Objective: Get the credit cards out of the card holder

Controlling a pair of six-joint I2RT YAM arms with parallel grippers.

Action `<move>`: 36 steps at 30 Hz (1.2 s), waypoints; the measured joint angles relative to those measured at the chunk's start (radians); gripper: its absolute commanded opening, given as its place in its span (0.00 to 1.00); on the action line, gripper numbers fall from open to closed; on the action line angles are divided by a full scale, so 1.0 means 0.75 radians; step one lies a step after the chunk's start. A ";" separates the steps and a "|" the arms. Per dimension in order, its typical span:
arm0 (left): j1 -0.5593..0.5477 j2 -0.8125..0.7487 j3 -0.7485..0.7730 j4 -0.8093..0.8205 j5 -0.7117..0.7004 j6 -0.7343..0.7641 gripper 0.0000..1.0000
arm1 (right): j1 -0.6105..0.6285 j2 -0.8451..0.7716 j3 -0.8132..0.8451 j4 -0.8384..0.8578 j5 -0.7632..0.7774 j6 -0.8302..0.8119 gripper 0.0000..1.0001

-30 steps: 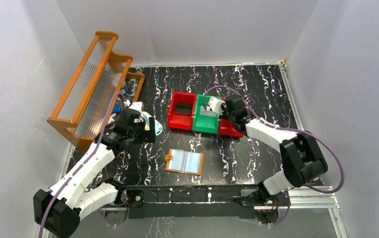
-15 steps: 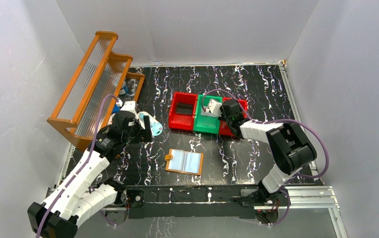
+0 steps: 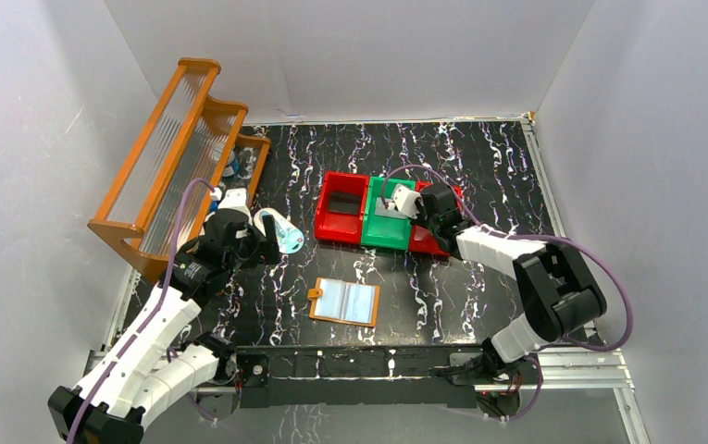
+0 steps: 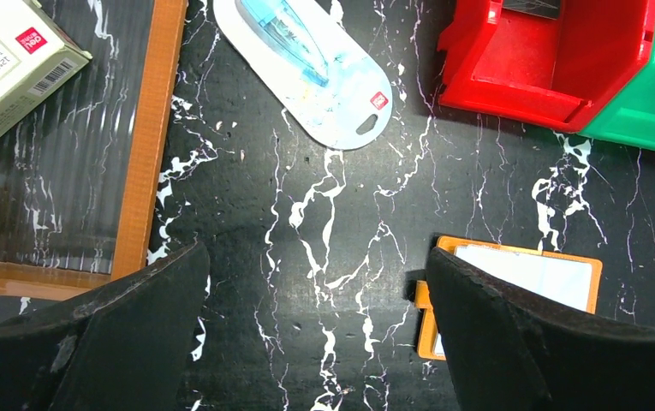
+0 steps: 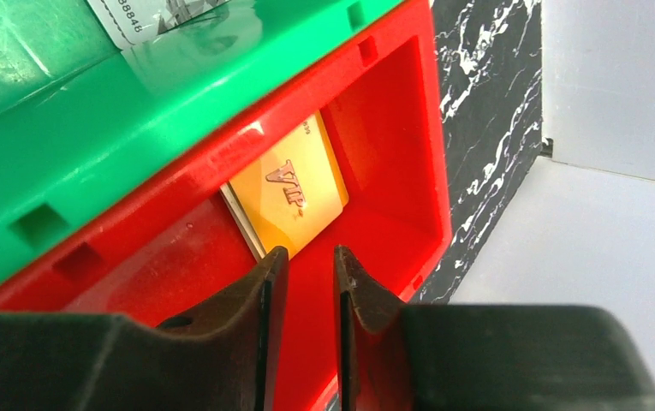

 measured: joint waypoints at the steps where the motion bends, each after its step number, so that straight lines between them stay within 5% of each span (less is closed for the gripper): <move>1: 0.000 -0.002 0.000 0.000 -0.004 -0.001 0.98 | 0.000 -0.021 0.004 -0.020 -0.001 0.009 0.37; 4: 0.000 -0.007 0.000 -0.002 -0.012 -0.005 0.98 | 0.000 -0.083 0.050 -0.110 -0.011 0.092 0.41; 6: 0.000 -0.013 0.000 -0.004 -0.014 -0.009 0.98 | 0.000 -0.136 0.094 -0.171 -0.038 0.207 0.54; 14: 0.000 -0.038 0.000 -0.017 -0.046 -0.018 0.98 | 0.038 -0.304 0.415 -0.492 -0.446 1.375 0.63; 22: 0.000 -0.088 0.000 -0.024 -0.105 -0.040 0.98 | 0.637 -0.233 0.182 -0.565 -0.328 2.173 0.71; 29: 0.000 -0.124 0.000 -0.030 -0.158 -0.058 0.98 | 0.958 0.172 0.453 -0.725 -0.049 2.441 0.75; 36: 0.000 -0.131 0.000 -0.056 -0.190 -0.070 0.98 | 1.025 0.500 0.738 -0.870 0.019 2.503 0.74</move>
